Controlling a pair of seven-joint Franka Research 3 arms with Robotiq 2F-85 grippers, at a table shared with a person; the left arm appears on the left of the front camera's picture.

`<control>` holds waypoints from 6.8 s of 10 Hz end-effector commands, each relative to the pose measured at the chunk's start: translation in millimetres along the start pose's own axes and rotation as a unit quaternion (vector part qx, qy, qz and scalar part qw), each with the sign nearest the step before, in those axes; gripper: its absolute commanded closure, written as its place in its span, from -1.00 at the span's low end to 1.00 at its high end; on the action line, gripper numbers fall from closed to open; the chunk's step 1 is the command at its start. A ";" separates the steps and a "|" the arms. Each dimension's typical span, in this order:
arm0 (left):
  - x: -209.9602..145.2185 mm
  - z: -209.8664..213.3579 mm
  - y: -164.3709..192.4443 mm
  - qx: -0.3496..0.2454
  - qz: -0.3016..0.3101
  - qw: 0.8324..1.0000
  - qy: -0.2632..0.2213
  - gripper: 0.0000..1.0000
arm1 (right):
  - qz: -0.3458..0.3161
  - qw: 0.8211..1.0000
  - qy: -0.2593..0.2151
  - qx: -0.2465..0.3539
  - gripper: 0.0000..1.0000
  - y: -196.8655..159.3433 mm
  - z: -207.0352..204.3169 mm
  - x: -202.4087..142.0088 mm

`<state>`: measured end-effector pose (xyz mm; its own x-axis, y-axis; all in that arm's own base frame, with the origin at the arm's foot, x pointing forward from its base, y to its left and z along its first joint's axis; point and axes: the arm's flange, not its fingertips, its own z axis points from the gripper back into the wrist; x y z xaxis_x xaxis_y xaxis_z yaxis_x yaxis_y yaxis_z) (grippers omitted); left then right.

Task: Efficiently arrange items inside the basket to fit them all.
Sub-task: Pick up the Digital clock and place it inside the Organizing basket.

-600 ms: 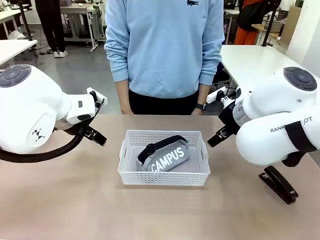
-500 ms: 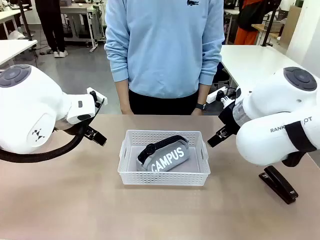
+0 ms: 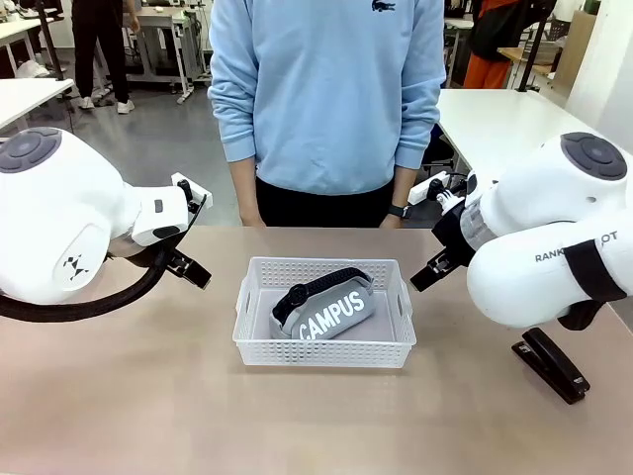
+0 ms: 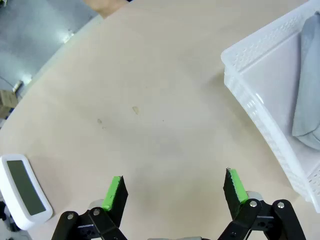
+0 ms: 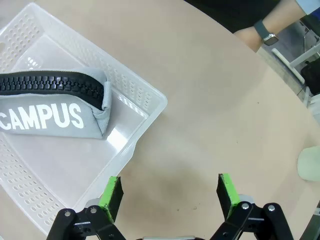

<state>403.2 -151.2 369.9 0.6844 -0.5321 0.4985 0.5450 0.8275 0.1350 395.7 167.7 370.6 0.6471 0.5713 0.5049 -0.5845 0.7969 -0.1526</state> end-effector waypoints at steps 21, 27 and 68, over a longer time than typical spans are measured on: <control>-134.1 211.5 159.7 -0.265 0.059 0.942 -0.197 -1.00 | -0.184 0.914 -0.226 0.281 -1.00 -200.4 195.9 -146.1; -226.1 203.4 232.7 -0.299 0.306 0.824 -0.371 -1.00 | -0.391 0.797 -0.303 0.346 -1.00 -275.0 156.6 -254.9; -44.0 -36.1 304.0 -0.109 0.215 0.946 0.218 -1.00 | -0.348 0.812 -0.318 0.344 -1.00 -260.3 177.0 -262.8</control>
<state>550.8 117.4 357.7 0.9741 -0.2206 0.0499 0.2262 0.9545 -0.1942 288.6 -224.0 426.2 0.7058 -0.3565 0.6122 -0.4353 0.4636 0.7717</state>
